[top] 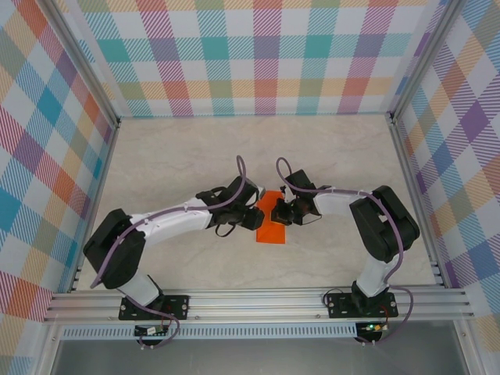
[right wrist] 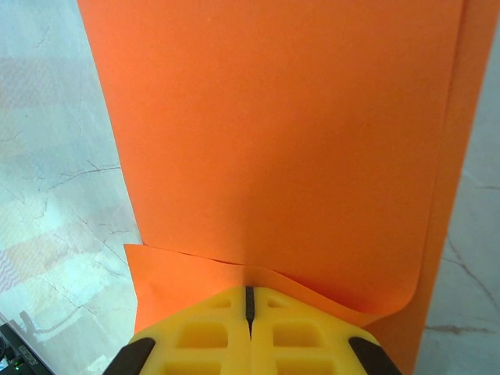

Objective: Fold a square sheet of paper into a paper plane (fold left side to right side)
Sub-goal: Fold the triangle a second time at the center of the table.

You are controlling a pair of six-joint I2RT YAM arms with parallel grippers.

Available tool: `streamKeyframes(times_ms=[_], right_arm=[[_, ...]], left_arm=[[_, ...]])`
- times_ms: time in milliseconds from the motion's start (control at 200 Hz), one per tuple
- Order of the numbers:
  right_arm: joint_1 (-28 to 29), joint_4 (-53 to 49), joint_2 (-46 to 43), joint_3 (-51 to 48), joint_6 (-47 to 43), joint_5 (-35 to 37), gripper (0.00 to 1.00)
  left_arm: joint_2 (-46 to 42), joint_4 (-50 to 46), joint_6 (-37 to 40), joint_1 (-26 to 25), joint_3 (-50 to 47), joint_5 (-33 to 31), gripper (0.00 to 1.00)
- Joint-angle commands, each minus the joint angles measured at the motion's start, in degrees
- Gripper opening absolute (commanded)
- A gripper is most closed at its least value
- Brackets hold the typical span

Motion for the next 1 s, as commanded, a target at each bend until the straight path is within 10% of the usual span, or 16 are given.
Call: streamKeyframes(times_ms=[0, 340, 995], right_arm=[[0.22, -4.88, 1.37, -1.92, -1.49, 2.94, 0.03], [0.22, -5.91, 1.45, -1.22, -1.70, 3.09, 0.04], [0.22, -7.13, 1.13, -1.00, -2.49, 3.88, 0.04]], left_arm=[[-0.39, 6.41, -1.58, 0.43, -3.73, 10.73, 0.30], [7.14, 14.14, -3.83, 0.20, -2.92, 19.86, 0.29], [11.14, 12.63, -2.77, 0.35, -5.41, 13.20, 0.25]])
